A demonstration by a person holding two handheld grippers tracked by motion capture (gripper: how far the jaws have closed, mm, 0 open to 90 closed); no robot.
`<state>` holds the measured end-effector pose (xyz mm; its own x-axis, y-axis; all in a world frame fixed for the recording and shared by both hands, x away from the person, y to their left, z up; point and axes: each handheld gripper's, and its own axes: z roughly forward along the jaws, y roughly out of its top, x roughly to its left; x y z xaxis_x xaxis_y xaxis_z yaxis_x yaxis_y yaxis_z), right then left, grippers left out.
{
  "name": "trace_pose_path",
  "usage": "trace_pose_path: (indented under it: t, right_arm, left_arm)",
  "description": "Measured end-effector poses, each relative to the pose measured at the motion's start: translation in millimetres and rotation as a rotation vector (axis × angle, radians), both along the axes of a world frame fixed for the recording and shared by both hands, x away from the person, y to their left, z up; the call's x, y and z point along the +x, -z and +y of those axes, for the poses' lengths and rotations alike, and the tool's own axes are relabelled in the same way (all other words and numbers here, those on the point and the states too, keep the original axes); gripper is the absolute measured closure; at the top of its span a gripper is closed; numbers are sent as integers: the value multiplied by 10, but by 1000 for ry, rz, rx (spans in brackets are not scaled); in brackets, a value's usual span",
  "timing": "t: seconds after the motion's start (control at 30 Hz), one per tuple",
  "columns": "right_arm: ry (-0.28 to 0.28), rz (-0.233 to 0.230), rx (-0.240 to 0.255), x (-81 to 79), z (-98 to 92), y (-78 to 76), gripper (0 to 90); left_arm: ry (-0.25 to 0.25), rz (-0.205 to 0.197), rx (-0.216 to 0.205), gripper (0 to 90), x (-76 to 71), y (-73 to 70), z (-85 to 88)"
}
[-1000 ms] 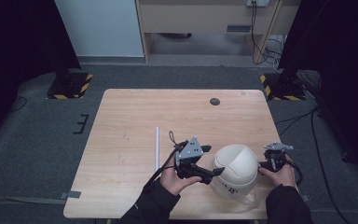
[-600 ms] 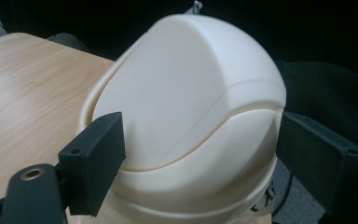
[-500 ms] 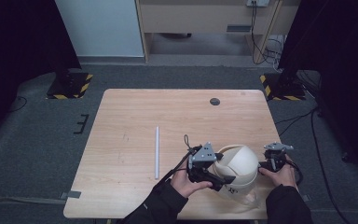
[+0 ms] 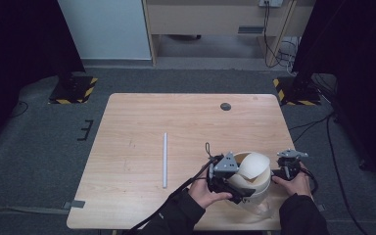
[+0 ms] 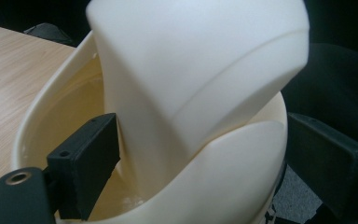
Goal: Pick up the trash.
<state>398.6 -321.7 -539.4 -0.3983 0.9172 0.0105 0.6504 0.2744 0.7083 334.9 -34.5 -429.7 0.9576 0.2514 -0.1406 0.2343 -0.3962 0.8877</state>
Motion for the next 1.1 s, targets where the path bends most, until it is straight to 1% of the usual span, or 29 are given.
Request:
trace_pose_path:
  t: [0.07,0.17,0.2,0.23,0.33,0.37,0.43,0.47,0.5,0.53,0.57,0.6,0.63,0.67,0.7,0.73,0.77,0.87,0.9,0.93,0.97,1.0,1.07,1.1]
  right_arm:
    - [2,1,2,0,2,0,8]
    - [1,1,0,0,0,0,8]
    - [1,1,0,-1,1,-1,8]
    - [1,1,0,-1,1,0,8]
    - [1,1,1,-1,1,0,8]
    - [1,1,1,-1,1,0,8]
    - [1,1,0,-1,1,-1,8]
    - [0,-1,-1,-1,1,0,8]
    - [0,0,-1,-1,2,0,8]
    - [-1,0,-1,-1,2,0,8]
    - [-1,0,-1,-1,2,0,8]
    - [0,0,-1,-2,3,0,8]
    - [0,0,-1,-2,3,0,8]
    - [-1,0,-1,-3,4,0,8]
    - [-1,0,-1,-3,4,0,8]
    - [-1,0,-1,-3,3,0,8]
    - [-1,0,-1,-3,3,0,8]
    - [-1,0,-1,-3,3,0,8]
    - [-1,0,-1,-3,3,0,8]
    - [-1,0,-1,-4,3,0,8]
    - [-1,0,-1,-4,3,0,8]
    - [-1,0,-1,-4,4,0,8]
    - [0,0,-1,-4,4,0,8]
    - [-2,0,-2,-4,3,0,8]
  left_arm:
    - [0,-7,2,127,-6,-6,4]
    - [-14,-29,-15,137,-27,-59,59]
    - [-21,-35,-18,137,-32,-83,87]
    - [-36,-44,-20,139,-40,-129,151]
    - [-62,-59,-34,138,-48,-206,308]
    - [-62,-59,-34,139,-48,-206,308]
    - [-88,-68,-47,139,-49,-251,442]
    - [-116,-85,-50,143,-46,-287,604]
    - [-133,-91,-47,143,-40,-299,693]
    - [-133,-91,-47,144,-40,-299,693]
    - [-153,-97,-45,144,-33,-306,787]
    - [-196,-98,-38,147,-8,-307,984]
    - [-196,-98,-38,148,-8,-307,984]
    - [-247,-98,-23,151,27,-289,1186]
    - [-247,-98,-23,153,27,-289,1186]
    - [-298,-92,-7,156,60,-251,1378]
    - [-298,-92,-7,157,60,-251,1378]
    - [-372,-82,22,163,99,-166,1629]
    - [-403,-77,32,167,115,-121,1718]
    - [-421,-74,38,169,126,-92,1765]
    - [-453,-66,48,173,147,-36,1836]
    - [-473,-59,55,180,162,1,1873]
    - [-529,-34,77,192,219,129,1965]
    - [-563,-13,89,209,269,240,2022]
